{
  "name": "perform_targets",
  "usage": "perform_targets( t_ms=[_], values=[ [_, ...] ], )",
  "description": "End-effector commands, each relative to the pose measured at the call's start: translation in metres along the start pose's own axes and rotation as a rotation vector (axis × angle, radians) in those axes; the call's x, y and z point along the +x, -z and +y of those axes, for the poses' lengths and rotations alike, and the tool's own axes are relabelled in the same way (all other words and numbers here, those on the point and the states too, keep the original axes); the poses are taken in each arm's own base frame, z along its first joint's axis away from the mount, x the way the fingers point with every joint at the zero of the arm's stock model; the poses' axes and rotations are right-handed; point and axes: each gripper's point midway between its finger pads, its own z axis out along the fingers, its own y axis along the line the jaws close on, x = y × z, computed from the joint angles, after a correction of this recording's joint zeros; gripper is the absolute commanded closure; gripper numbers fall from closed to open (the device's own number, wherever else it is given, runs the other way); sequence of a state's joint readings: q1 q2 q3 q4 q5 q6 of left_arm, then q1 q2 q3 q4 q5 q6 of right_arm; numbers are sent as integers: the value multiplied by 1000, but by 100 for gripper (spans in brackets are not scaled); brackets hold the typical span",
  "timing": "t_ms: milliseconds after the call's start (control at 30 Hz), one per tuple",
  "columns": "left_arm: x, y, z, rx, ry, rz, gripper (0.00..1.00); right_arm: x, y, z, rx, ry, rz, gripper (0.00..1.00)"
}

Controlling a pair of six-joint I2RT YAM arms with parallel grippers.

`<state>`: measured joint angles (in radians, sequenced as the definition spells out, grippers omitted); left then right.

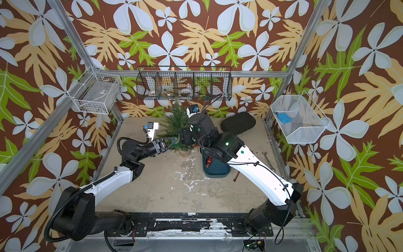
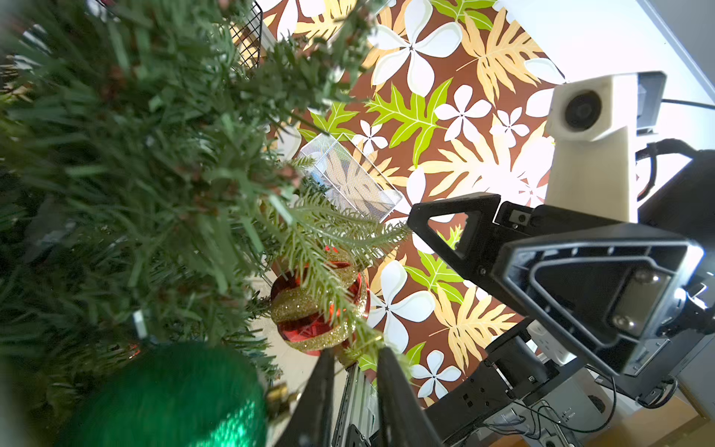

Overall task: Decorate the small christmas tree with ornaments
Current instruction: Hang an ornament on the christmas tree.

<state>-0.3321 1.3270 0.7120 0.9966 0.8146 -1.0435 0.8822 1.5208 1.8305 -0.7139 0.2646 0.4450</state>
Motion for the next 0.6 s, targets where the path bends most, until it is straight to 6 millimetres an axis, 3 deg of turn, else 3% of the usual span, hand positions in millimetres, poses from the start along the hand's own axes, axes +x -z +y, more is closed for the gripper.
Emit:
perform_targets(
  t_ms=[0,333,500,567],
  values=[
    [-1,2,-2,-7,-15,-8,69,-9,5,2,-15,-23,-36,25],
    [2,14,-2,-79,-39,-32,54,-16,22,-2,-28,-29,-76,25],
    [1,18,-1,-113,-54,-45,54,-15,30,-5,-37,-35,-96,26],
    [1,18,-1,-116,-52,-48,50,-13,30,-5,-36,-35,-90,26]
  ],
)
